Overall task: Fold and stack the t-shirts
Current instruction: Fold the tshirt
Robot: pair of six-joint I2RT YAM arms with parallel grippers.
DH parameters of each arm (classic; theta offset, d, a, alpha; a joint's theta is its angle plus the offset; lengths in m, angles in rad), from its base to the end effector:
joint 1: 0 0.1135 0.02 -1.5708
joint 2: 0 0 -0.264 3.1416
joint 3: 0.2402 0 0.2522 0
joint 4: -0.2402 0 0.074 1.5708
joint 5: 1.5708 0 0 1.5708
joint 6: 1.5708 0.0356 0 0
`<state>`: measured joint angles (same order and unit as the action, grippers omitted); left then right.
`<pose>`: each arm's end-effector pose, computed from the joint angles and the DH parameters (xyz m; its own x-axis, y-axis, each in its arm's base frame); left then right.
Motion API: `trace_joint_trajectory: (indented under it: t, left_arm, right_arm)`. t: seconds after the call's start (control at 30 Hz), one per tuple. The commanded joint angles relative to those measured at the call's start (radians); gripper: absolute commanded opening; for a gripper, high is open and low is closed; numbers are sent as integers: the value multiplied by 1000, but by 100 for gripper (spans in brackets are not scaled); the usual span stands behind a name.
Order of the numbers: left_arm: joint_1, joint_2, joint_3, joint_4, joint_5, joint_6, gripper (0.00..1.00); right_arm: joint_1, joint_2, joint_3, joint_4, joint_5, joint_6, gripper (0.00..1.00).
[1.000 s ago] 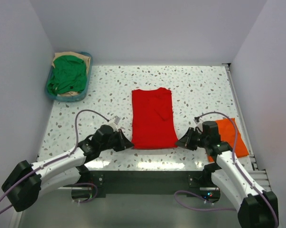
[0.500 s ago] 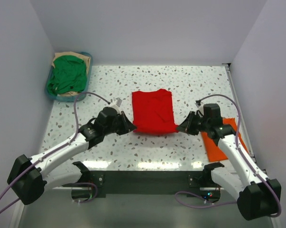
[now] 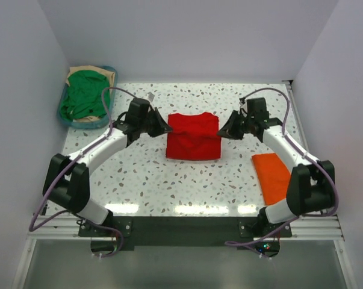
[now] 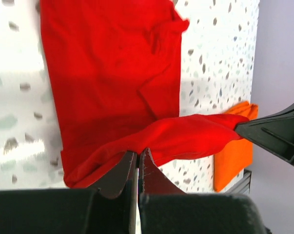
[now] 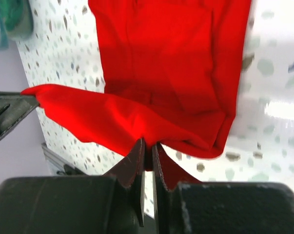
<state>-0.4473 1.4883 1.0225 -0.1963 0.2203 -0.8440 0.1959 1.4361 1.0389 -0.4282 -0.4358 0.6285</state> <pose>0.2940 -0.1497 0.2533 -0.7999 -0.4251 -0.4237 -0.0305 0.7338 -0.6787 0.2970 0.0742 0.2576 -0.8519 0.3743 -0.3663 0.0539 0.7583 0.6497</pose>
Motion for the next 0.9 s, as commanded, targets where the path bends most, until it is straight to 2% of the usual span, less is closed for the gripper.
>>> trace_joint_trajectory:
  t: [0.0,0.3,0.47,0.57,0.63,0.67,0.7,0.73,0.77,0.87]
  left_arm:
    - [50,94,135,21,62,49,0]
    - [171,407,382,78,192,65,0]
    - [203,655,631,93,272,88,0]
    - [213,780,746,119,322,85,0]
    - [220,820,795,135,329,77,8]
    - [228,835,798,141,323,74,20]
    - [234,834,791,181,324,69,29]
    - [239,830,765,214,324,57,33]
    - [251,813,749,231,323,53,39]
    - [277,744,674,314,317,34,56]
  right_arm:
    - [-27,98,131,62,0,-3,0]
    - [-65,487,490,62,-43,17,0]
    - [-90,709,668,81,-73,53,0]
    - [-101,782,731,83,-83,63,0]
    - [-110,814,731,140,-87,89,0]
    - [-113,823,740,161,-99,92,3]
    - [-121,837,754,166,-101,94,9]
    - [-124,851,763,167,-103,96,17]
    - [-128,854,774,172,-104,97,33]
    - [-145,834,780,181,-100,96,57]
